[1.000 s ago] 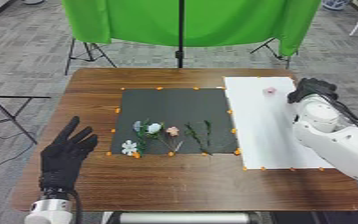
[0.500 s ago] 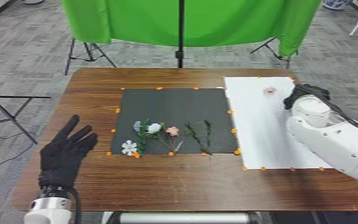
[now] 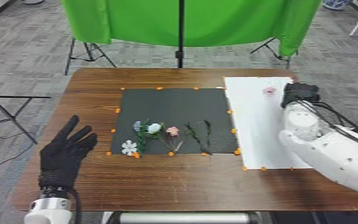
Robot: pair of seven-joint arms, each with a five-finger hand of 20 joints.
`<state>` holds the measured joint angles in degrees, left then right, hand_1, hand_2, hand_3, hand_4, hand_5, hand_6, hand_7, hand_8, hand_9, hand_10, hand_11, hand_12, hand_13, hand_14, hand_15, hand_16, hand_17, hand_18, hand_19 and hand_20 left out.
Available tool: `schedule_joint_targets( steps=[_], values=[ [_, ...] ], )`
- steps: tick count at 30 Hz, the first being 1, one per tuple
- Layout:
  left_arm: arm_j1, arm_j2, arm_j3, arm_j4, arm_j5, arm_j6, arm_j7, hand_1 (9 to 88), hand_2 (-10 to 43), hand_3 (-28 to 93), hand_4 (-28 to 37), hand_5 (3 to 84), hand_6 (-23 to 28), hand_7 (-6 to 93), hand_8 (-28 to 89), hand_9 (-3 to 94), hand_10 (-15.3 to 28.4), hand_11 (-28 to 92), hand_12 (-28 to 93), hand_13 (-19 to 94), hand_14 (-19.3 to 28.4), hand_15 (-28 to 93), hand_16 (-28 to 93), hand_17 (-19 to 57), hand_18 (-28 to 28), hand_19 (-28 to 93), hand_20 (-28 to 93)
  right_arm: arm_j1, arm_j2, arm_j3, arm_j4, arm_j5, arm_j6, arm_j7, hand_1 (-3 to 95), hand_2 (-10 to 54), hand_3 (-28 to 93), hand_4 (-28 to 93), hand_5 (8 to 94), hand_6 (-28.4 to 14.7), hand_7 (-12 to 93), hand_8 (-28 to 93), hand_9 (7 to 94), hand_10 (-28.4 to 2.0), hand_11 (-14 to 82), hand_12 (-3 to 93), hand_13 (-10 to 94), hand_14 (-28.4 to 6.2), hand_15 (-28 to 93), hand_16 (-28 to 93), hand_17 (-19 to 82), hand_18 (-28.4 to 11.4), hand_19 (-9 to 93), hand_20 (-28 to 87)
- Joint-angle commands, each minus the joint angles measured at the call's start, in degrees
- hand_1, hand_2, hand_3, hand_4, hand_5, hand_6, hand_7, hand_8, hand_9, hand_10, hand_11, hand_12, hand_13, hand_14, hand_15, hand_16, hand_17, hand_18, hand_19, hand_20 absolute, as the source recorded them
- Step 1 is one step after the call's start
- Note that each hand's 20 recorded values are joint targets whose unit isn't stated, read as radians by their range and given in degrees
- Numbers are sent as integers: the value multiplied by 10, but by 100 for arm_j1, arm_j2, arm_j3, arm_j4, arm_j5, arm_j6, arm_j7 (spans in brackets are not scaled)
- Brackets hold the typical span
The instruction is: Arrange flowers
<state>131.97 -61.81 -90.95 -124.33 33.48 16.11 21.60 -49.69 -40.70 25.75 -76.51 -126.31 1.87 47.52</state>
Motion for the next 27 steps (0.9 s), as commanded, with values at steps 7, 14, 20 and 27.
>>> schedule_joint_targets(
  steps=[7, 14, 20, 27],
  values=[
    [242, -81, -77, -30, -47, 63, 73, 220, 70, 825, -275, 349, 76, 86, -84, 353, 207, 251, 108, 234, 284, 614, -111, -35, 284, 493, 446, 153, -230, -256, -1460, -384, 1599, -649, 552, -95, 686, -283, 883, 31, 148, 11, 937, -52, 208, 323, 769, -33, 692, 231, 288, -201, 847, 380],
    [225, -58, -27, -26, -40, 53, 89, 220, 70, 824, -277, 349, 76, 86, -84, 353, 206, 252, 109, 234, 284, 614, -111, -35, 284, 493, 446, -531, -863, 206, -2061, -398, 974, -1399, 531, -95, 707, -283, 873, 31, 148, 14, 924, -63, 234, 323, 745, -38, 703, 234, 263, -194, 832, 374],
    [188, 19, 17, -11, -97, 59, 110, 219, 70, 825, -276, 349, 77, 86, -84, 353, 207, 251, 108, 234, 284, 613, -111, -35, 284, 493, 446, -945, -1182, 294, -2163, -457, 579, -1389, 522, -95, 713, -283, 864, 36, 153, 10, 905, -71, 256, 316, 723, -46, 706, 229, 238, -189, 799, 365],
    [197, -38, -73, -26, -41, 60, -44, 220, 70, 825, -276, 350, 77, 87, -84, 353, 207, 251, 108, 234, 284, 613, -111, -35, 284, 493, 445, -1196, -1075, 400, -2355, -543, 88, -1350, 510, -95, 718, -283, 854, 39, 160, 5, 887, -73, 322, 310, 714, -53, 735, 234, 234, -193, 802, 375]
  ],
)
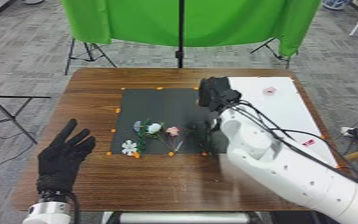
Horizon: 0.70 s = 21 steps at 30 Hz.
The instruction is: Arrange flowers
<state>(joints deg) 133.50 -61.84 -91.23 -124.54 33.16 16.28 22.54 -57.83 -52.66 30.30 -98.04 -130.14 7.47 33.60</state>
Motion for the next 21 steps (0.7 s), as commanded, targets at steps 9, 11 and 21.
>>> schedule_joint_targets(
  steps=[9, 11, 21],
  values=[
    [36, -13, -33, 7, 6, 15, -184, 219, 70, 826, -276, 352, 78, 86, -84, 356, 207, 252, 108, 235, 284, 613, -111, -35, 284, 494, 445, -537, 152, 112, -313, -143, -900, -194, 441, -95, 721, -283, 783, 39, 152, -17, 816, -91, 416, 258, 672, -66, 765, 229, 208, -196, 791, 394],
    [26, 39, -6, 16, -29, 38, -136, 219, 69, 827, -275, 352, 77, 86, -84, 356, 207, 252, 107, 235, 284, 613, -111, -35, 284, 493, 445, -580, 148, 174, -331, -132, -914, -233, 411, -95, 753, -283, 753, 40, 149, -29, 797, -95, 430, 253, 661, -70, 769, 228, 203, -197, 791, 397],
    [118, 83, 11, -9, -67, 54, -29, 219, 68, 828, -274, 354, 78, 86, -84, 356, 208, 250, 107, 235, 284, 614, -110, -35, 284, 494, 443, -843, 444, 656, -804, 335, -815, -254, 340, -95, 802, -283, 620, 13, 149, -128, 725, -111, 474, 213, 626, -82, 783, 215, 187, -203, 796, 411]
  ],
)
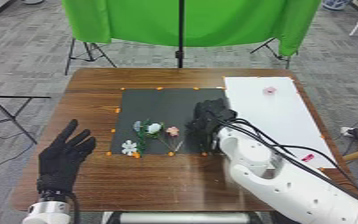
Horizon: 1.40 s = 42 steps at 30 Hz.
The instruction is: Arrange flowers
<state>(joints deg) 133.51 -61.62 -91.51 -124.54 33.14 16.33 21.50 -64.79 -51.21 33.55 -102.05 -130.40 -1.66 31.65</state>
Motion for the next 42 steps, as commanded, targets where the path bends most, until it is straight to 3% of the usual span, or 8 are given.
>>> schedule_joint_targets(
  steps=[1, 7, 13, 21, 25, 26, 33, 42],
  values=[
    [109, 58, 50, -3, -67, 52, 92, 219, 68, 828, -274, 355, 79, 86, -84, 356, 208, 250, 107, 235, 284, 614, -110, -35, 284, 494, 443, -164, 342, 436, -484, 659, 146, -21, 335, -95, 800, -283, 618, 12, 148, -128, 722, -112, 474, 212, 623, -84, 784, 215, 186, -203, 797, 412],
    [98, 91, 97, 0, -102, 60, 159, 218, 71, 825, -277, 355, 79, 85, -83, 356, 208, 250, 108, 235, 284, 613, -110, -35, 284, 494, 442, 274, 674, 748, -369, 1676, 710, 381, 315, -95, 791, -283, 608, 5, 144, -126, 698, -120, 457, 196, 602, -94, 782, 206, 178, -210, 796, 419],
    [41, 118, 145, 18, -94, 50, 157, 217, 71, 825, -278, 355, 79, 85, -83, 356, 208, 249, 108, 234, 284, 613, -110, -36, 284, 495, 442, 1616, 1147, -148, 777, 1595, 1222, 951, 312, -95, 794, -283, 572, -3, 144, -127, 640, -136, 365, 163, 564, -102, 775, 182, 175, -213, 792, 427],
    [91, 149, 96, -19, -154, 144, 222, 219, 72, 824, -275, 354, 79, 84, -83, 355, 209, 249, 108, 235, 284, 614, -110, -30, 284, 506, 445, 1913, 1004, -178, 1856, 1675, 1078, 1574, 315, -95, 804, -283, 523, 3, 148, -131, 539, -161, 235, 142, 499, -128, 758, 137, 178, -215, 800, 422],
    [57, 58, 40, -17, -104, 122, 121, 219, 72, 825, -275, 354, 79, 85, -83, 355, 209, 249, 109, 235, 284, 615, -111, -31, 284, 504, 442, 1703, 748, 173, 2186, 1724, 446, 1718, 316, -95, 807, -283, 504, 9, 148, -132, 510, -163, 215, 142, 489, -129, 759, 129, 178, -212, 803, 418],
    [52, 54, 53, -9, -111, 129, 169, 219, 72, 825, -275, 354, 79, 84, -83, 355, 209, 249, 108, 235, 284, 614, -111, -32, 284, 504, 442, 1658, 678, 234, 2271, 1796, 465, 1736, 316, -95, 807, -283, 495, 10, 147, -132, 506, -163, 212, 142, 485, -129, 759, 127, 175, -210, 802, 417],
    [17, -8, 32, -3, -59, 113, 91, 219, 72, 825, -274, 353, 78, 84, -83, 355, 209, 249, 109, 235, 284, 614, -112, -34, 284, 503, 437, 1524, 593, 194, 2437, 1805, 48, 1628, 312, -95, 810, -283, 458, 24, 150, -133, 479, -165, 190, 145, 464, -130, 761, 112, 160, -207, 797, 416],
    [35, -45, -33, -7, -36, 93, 47, 219, 72, 825, -275, 354, 80, 84, -83, 355, 209, 250, 108, 234, 284, 614, -112, -34, 284, 502, 435, 1710, 522, -133, 2675, 1662, 222, 1942, 315, -95, 809, -283, 409, 29, 156, -137, 495, -159, 208, 147, 500, -112, 782, 104, 165, -207, 803, 423]
  ],
)
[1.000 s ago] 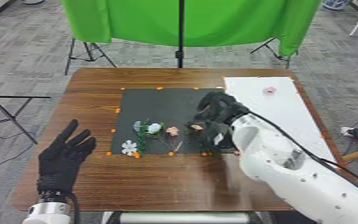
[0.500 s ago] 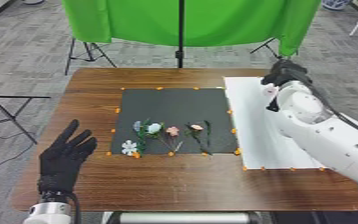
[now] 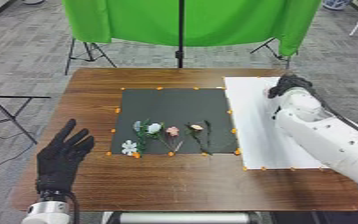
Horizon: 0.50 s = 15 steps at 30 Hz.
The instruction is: Arrange flowers
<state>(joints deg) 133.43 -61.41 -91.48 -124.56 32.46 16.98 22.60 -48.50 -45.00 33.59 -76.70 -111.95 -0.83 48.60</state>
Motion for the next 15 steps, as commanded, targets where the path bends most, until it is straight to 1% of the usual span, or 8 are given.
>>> schedule_joint_targets(
  steps=[1, 3, 5, 10, 11, 12, 13, 15],
  values=[
    [47, -63, -21, -1, 28, 18, -47, 219, 72, 825, -275, 354, 80, 84, -83, 355, 209, 250, 108, 234, 284, 614, -112, -34, 284, 502, 435, 87, -91, -167, 142, -198, 161, 300, 315, -95, 809, -283, 402, 28, 156, -137, 495, -159, 209, 147, 500, -112, 783, 104, 166, -207, 803, 423],
    [58, -64, -22, -3, 44, -19, -71, 219, 72, 824, -275, 355, 80, 84, -83, 355, 209, 251, 108, 234, 284, 614, -112, -34, 284, 503, 435, 118, -119, -212, 175, -193, 239, 434, 315, -95, 809, -283, 395, 22, 154, -137, 496, -160, 211, 147, 501, -115, 784, 103, 169, -210, 806, 425],
    [45, -90, -23, 0, 65, -26, -99, 219, 72, 824, -274, 356, 81, 84, -83, 355, 209, 251, 108, 234, 284, 614, -112, -34, 284, 503, 435, 142, -130, -252, 197, -230, 247, 462, 314, -95, 810, -283, 391, 14, 151, -136, 496, -161, 213, 146, 501, -117, 784, 103, 170, -213, 807, 426],
    [5, -146, -62, 18, 131, -105, -207, 218, 72, 825, -274, 358, 82, 84, -83, 355, 209, 251, 108, 234, 284, 614, -112, -34, 284, 502, 434, 232, -187, -441, 262, -375, 414, 519, 311, -95, 811, -283, 384, 2, 146, -131, 490, -166, 217, 146, 499, -120, 785, 101, 172, -217, 809, 426],
    [-8, -164, -75, 21, 164, -116, -251, 219, 72, 824, -274, 359, 82, 83, -83, 355, 209, 250, 108, 234, 284, 614, -112, -35, 284, 503, 434, 236, -188, -458, 257, -335, 443, 488, 311, -95, 811, -283, 382, -1, 145, -131, 489, -166, 218, 146, 499, -120, 785, 101, 174, -218, 809, 426],
    [-35, -156, -68, 35, 164, -115, -248, 219, 72, 824, -274, 359, 83, 83, -83, 355, 209, 250, 108, 234, 284, 614, -112, -35, 284, 503, 434, 250, -218, -450, 269, -325, 447, 414, 310, -95, 810, -283, 376, -13, 143, -131, 485, -172, 218, 145, 498, -121, 785, 100, 177, -219, 810, 426],
    [-43, -166, -76, 36, 165, -139, -290, 219, 72, 824, -274, 359, 83, 83, -82, 355, 209, 251, 108, 234, 284, 614, -111, -35, 284, 502, 434, 260, -227, -504, 274, -401, 443, 409, 309, -95, 811, -283, 373, -19, 141, -130, 481, -174, 219, 145, 498, -122, 785, 100, 178, -219, 811, 425],
    [-55, -188, -83, 36, 214, -182, -326, 218, 72, 825, -274, 360, 83, 83, -82, 355, 209, 250, 108, 234, 284, 614, -112, -35, 284, 503, 434, 280, -232, -592, 275, -536, 461, 347, 307, -95, 810, -283, 367, -18, 139, -128, 476, -175, 221, 145, 497, -122, 786, 99, 180, -219, 811, 423]
  ],
)
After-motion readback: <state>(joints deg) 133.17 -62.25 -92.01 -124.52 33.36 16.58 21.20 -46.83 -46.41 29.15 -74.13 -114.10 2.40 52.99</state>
